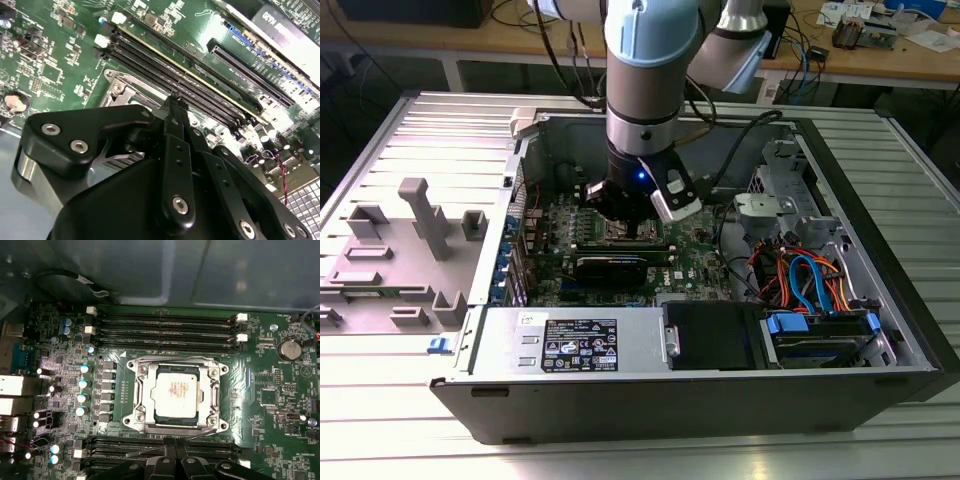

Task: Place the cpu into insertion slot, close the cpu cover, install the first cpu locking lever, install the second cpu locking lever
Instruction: 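Install the second cpu locking lever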

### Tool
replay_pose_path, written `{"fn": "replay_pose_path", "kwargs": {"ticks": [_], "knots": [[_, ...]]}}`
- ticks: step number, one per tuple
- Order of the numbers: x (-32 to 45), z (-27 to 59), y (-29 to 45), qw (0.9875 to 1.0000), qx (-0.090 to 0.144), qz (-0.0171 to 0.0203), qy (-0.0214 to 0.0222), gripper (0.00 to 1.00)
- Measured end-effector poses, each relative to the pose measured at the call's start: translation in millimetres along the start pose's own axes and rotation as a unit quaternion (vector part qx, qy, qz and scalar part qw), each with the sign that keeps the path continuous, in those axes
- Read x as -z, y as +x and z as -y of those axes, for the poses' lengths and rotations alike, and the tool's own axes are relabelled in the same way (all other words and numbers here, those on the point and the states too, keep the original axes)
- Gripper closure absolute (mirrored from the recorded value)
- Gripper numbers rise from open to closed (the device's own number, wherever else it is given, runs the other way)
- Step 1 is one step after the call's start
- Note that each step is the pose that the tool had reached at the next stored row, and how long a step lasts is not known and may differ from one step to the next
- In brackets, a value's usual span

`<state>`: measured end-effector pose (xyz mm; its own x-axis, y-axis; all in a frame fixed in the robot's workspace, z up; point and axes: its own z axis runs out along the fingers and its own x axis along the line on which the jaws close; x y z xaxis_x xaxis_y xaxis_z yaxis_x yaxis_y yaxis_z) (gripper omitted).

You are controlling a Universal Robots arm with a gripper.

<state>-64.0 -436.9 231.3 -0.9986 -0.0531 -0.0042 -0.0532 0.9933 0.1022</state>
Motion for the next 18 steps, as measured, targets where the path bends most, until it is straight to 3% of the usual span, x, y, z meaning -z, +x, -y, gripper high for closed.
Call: {"fn": "replay_pose_path", "kwargs": {"ticks": [1,2,18], "knots": [[-11.2,2.2,10.1,1.0,0.0,0.0,-0.0002,0.89],[-12.0,2.6,17.9,1.0,0.0,0.0,-0.0007,0.89],[-12.1,2.6,18.6,1.0,0.0,0.0,-0.0006,0.89]]}}
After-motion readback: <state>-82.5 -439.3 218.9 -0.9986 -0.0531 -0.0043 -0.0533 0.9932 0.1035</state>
